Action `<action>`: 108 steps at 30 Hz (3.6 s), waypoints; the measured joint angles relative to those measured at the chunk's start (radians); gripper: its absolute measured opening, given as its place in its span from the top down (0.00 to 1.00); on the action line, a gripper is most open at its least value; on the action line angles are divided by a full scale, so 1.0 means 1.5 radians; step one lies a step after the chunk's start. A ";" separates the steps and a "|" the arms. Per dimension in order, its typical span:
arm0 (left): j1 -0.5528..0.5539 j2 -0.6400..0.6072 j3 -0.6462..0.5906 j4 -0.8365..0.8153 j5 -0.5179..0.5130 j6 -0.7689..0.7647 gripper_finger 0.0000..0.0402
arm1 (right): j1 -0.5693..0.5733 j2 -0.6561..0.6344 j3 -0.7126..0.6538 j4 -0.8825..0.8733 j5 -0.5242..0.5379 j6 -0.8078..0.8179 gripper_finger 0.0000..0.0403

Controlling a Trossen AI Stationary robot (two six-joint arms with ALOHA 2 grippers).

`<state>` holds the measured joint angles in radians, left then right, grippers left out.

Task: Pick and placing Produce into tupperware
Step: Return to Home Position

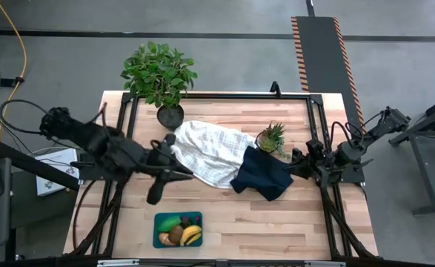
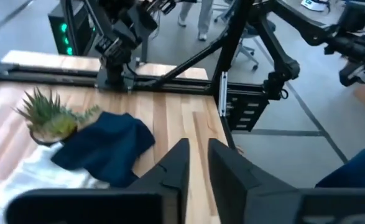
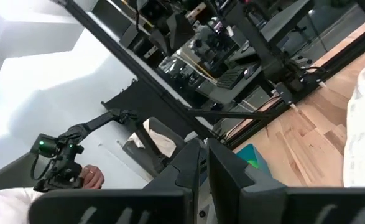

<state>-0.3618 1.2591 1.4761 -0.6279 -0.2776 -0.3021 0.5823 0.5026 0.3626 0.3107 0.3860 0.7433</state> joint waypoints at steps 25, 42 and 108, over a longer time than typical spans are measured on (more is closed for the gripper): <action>0.111 -0.478 -0.517 0.356 0.099 0.057 1.00 | 0.000 0.000 0.000 0.000 0.138 0.046 0.96; 0.111 -0.768 -0.794 0.506 0.042 0.071 1.00 | 0.000 0.000 0.000 -0.005 0.195 0.081 0.96; 0.110 -0.835 -0.979 0.468 0.187 0.096 1.00 | 0.000 0.000 0.000 -0.030 0.227 0.100 0.96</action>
<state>-0.1963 0.0066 0.0082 0.0740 0.0029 -0.1579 0.5819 0.5026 0.3626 0.2661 0.7269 0.8940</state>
